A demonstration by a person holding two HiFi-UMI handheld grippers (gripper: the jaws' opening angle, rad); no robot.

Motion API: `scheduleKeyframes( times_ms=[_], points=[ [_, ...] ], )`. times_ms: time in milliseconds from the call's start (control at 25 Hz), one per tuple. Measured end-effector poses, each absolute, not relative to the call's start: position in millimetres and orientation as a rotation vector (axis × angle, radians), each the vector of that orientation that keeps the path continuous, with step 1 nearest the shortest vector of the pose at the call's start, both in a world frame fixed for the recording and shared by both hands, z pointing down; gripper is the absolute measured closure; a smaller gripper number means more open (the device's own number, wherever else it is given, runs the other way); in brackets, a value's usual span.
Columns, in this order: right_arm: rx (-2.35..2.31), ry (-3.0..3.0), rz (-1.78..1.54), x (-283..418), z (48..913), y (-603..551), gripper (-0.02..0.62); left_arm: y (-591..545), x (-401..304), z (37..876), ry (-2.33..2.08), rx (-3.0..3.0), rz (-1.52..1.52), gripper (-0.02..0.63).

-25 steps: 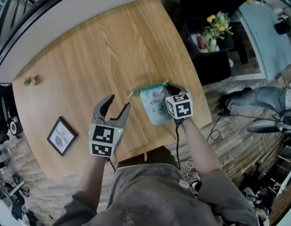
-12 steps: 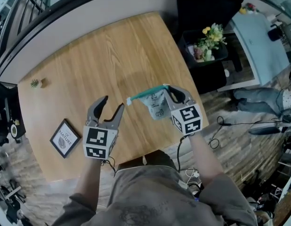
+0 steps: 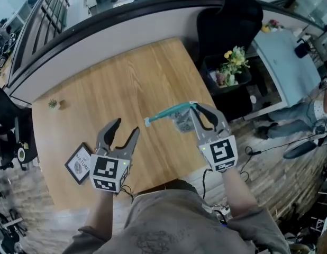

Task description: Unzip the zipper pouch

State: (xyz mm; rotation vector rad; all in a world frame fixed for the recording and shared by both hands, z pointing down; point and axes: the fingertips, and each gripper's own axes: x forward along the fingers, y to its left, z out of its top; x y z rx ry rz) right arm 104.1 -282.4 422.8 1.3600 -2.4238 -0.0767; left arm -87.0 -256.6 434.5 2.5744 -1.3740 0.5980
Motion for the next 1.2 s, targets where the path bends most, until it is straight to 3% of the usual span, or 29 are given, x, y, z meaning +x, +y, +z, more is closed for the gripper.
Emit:
scheduleKeyframes(
  times_ms=[520,720,1200],
  points=[
    [1.225,-2.516,-0.152,69.4,376.9,-231.3,0.537,-226.0,-86.6,387.0,-1.273,2.641,0.478,0.371],
    [1.148,-2.557,-0.189,56.5,373.5,-220.3,0.537,-228.6,-61.6,359.6,-1.064,2.717,0.352,0.373],
    [0.853,-2.616,-0.414,31.4,361.1,-191.8,0.537,-210.0,20.2,331.8,-0.415,2.937,0.401,0.373]
  ],
)
